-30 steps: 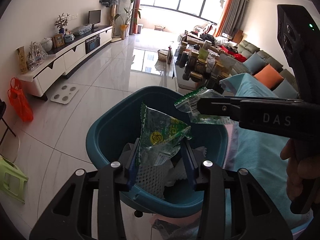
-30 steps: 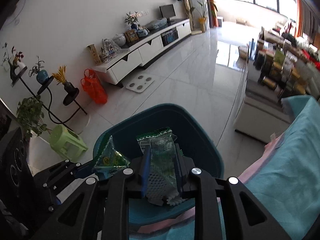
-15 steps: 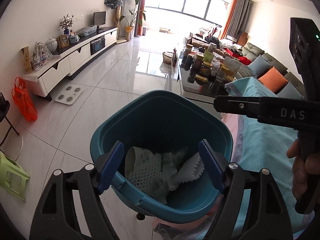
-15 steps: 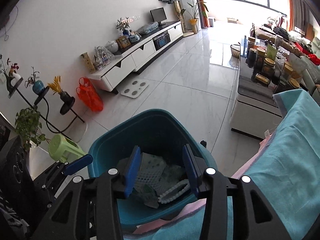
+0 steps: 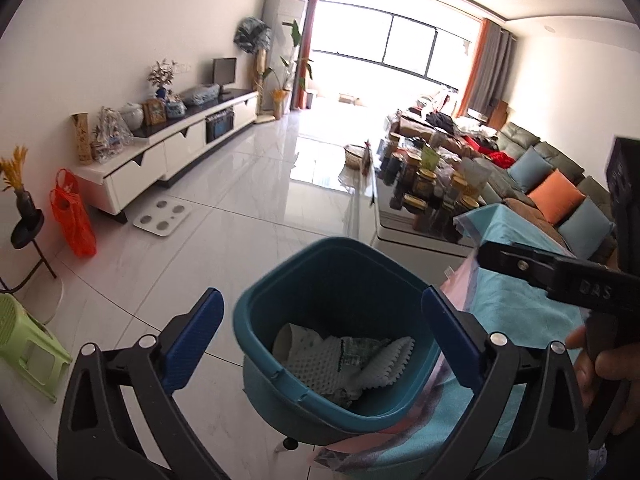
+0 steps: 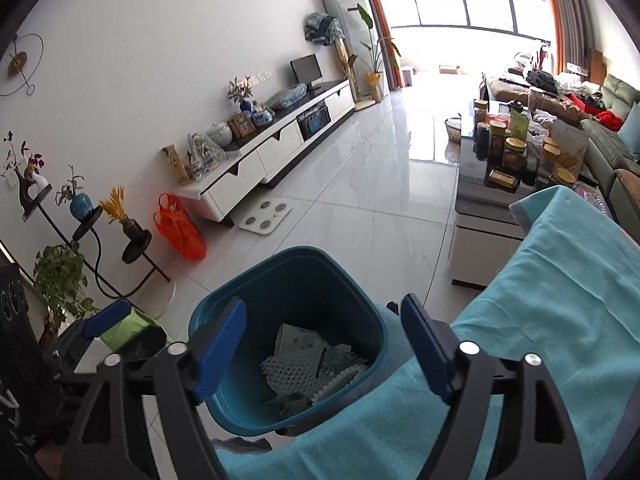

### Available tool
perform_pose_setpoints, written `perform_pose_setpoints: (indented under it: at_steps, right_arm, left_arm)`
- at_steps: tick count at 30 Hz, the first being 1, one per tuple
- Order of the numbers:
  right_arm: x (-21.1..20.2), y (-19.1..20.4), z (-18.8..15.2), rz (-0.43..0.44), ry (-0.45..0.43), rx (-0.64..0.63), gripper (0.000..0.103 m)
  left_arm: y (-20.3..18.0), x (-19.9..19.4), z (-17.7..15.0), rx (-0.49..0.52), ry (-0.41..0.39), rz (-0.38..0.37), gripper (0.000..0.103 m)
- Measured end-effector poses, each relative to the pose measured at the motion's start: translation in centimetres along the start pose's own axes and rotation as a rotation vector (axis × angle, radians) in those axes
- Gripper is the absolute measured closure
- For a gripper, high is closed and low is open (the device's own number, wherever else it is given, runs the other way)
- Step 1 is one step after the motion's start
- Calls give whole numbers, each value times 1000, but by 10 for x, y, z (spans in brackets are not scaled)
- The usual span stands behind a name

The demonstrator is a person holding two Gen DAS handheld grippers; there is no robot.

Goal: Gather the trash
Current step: 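Move both tools back over the table toward the paper cup and peels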

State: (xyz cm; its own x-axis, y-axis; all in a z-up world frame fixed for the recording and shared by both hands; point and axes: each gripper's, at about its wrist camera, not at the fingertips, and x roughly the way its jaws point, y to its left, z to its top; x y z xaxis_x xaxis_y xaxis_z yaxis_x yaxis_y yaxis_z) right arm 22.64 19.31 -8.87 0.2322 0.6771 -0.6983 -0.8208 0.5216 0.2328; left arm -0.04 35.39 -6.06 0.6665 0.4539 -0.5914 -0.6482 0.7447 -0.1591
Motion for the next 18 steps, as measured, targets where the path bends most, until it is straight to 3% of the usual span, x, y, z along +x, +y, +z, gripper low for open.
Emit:
perform_pose_setpoints:
  at_steps: [5, 10, 18]
  right_arm:
    - [-36, -6, -9, -28, -86, 8, 7]
    - [-73, -15, -19, -93, -154, -1, 7]
    - [-140, -43, -46, -194, -279, 47, 7]
  left_arm:
    - [2, -27, 9, -47, -58, 26, 6]
    - [-17, -51, 16, -39, -104, -6, 6]
    - [-86, -78, 23, 50, -161, -101, 6]
